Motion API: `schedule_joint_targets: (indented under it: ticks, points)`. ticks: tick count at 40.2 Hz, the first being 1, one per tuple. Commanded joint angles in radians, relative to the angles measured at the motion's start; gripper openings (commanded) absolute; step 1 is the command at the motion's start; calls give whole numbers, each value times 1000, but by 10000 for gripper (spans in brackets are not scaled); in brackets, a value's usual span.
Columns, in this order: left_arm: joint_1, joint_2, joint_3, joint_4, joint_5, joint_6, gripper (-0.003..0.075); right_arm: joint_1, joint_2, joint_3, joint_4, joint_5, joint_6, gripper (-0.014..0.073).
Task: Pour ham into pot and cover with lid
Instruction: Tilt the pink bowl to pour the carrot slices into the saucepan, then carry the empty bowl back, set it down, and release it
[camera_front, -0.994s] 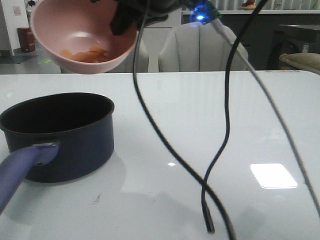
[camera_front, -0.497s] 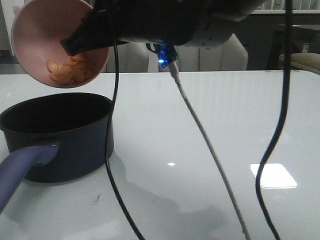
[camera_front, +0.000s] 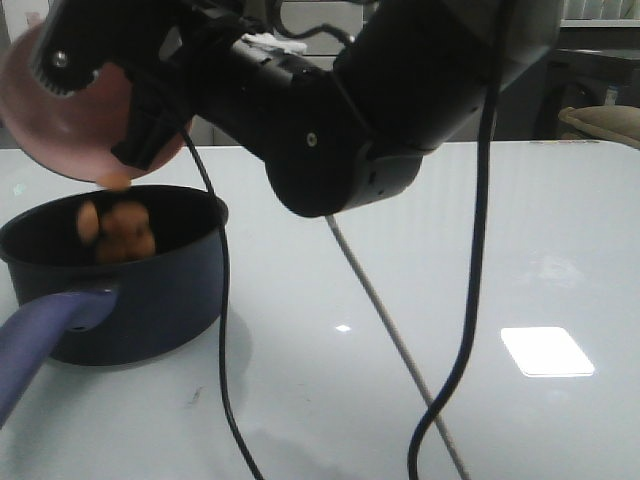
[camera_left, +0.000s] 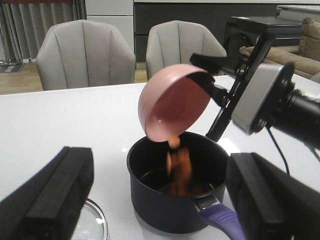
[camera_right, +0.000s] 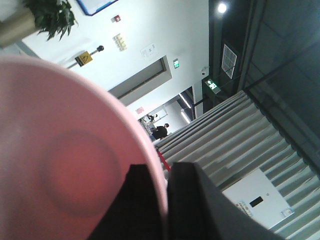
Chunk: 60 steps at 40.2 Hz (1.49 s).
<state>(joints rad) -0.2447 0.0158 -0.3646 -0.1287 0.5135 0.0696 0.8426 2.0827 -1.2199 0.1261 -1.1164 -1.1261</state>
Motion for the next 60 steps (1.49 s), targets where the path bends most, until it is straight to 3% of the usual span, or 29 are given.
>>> schedule_joint_targets:
  ticks: [1, 6, 13, 17, 21, 33, 44, 52, 60]
  points:
    - [1, 14, -27, -13, -71, 0, 585, -2, -49, -22, -13, -170, -41, 139]
    - [1, 14, -27, -13, -71, 0, 585, -2, -46, -22, 8, -162, 49, 139]
    - [1, 14, -27, -13, -71, 0, 585, -2, -94, -25, 140, -84, 522, 139]
    - [1, 14, -27, -13, -71, 0, 585, -7, -136, -33, 170, 117, 777, 139]
    - [1, 14, -27, -13, -71, 0, 585, -7, -190, -35, 170, 313, 898, 139]
    - [1, 14, -27, -13, -71, 0, 585, -31, -401, -35, 217, 887, 943, 139]
    - [1, 14, -27, -13, -71, 0, 585, -224, -551, -35, 197, 1346, 929, 139]
    - [1, 14, -27, -13, -71, 0, 585, -410, -558, -35, 170, 1607, 929, 139]
    - [1, 14, -27, -13, -71, 0, 585, -519, -512, -35, 170, 1715, 929, 139]
